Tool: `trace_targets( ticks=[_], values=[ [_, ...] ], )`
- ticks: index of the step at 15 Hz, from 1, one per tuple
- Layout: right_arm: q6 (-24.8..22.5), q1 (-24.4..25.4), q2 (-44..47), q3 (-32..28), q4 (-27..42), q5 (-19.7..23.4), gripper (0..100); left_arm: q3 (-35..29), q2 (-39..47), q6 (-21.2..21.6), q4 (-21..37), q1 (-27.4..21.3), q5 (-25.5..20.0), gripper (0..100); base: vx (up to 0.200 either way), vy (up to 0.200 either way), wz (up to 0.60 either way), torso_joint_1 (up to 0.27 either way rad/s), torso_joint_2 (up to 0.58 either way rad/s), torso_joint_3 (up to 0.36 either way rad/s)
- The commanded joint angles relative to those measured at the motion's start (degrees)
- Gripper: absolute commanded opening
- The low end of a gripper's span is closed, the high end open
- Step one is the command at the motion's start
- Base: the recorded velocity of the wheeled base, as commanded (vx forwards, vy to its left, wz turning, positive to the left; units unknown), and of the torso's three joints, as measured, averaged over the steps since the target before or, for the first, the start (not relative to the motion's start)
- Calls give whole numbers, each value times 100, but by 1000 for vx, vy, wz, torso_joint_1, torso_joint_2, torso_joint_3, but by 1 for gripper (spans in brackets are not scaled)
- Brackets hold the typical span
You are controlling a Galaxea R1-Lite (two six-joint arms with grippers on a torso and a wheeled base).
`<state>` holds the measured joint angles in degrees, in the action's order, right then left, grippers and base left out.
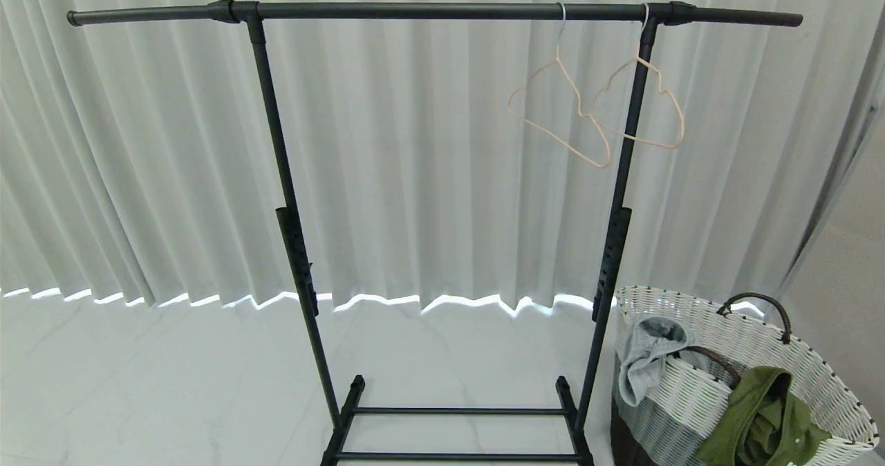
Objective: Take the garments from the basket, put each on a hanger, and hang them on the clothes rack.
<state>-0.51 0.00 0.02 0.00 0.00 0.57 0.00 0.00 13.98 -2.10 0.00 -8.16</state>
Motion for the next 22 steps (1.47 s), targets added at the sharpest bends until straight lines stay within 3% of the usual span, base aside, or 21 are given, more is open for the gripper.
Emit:
trace_targets(
  ticks=[1,9,17,22],
  values=[
    [-2,0,6,0,0,4,100,0,0,-10,-1,0,-2,100,0,0,0,0,0,0],
    [7,0,-2,0,0,4,100,0,0,8,-1,0,-11,100,0,0,0,0,0,0],
    [-2,0,6,0,0,4,100,0,0,8,-1,0,-28,100,0,-200,0,2,2,2],
    [-2,0,6,0,0,4,100,0,0,-71,-1,0,-28,100,40,0,0,0,0,2]
  ],
)
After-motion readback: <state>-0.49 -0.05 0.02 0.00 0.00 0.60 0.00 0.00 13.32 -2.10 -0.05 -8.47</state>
